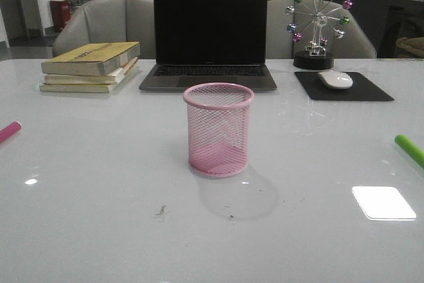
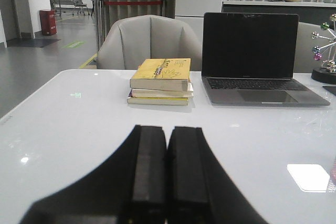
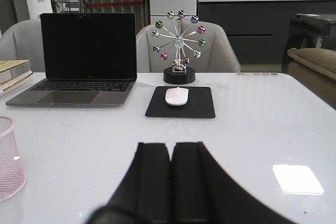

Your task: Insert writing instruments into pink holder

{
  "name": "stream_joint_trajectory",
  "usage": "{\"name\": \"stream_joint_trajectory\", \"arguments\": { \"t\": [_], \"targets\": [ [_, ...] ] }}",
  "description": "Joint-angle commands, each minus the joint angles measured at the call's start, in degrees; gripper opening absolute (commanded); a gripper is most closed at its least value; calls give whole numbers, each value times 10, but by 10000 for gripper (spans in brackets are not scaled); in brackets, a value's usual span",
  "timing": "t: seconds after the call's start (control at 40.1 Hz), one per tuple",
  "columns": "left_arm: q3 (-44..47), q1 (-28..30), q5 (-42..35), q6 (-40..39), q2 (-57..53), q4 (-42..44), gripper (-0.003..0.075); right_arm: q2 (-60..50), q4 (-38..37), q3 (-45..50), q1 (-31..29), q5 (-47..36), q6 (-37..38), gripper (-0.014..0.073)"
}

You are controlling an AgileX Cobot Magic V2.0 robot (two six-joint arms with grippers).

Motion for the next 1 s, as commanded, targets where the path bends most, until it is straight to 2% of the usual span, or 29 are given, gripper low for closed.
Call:
{"name": "stream_joint_trajectory", "arguments": {
  "t": [0.0,0.374,0.772,0.972],
  "targets": [
    [3,-4,-50,-2,-11,-1,91,-11,1,-3,-2,-52,-3,56],
    [3,-4,-50,-2,-11,-1,91,-11,1,-3,-2,-52,-3,56],
    [2,-4,-86,-2,-11,13,91,-11,-2,-3,-2,-61,-3,56],
    [-48,-4,-78,-3,-11,13,91,-10,-18,-63,-2,-23,-14,56]
  ]
}}
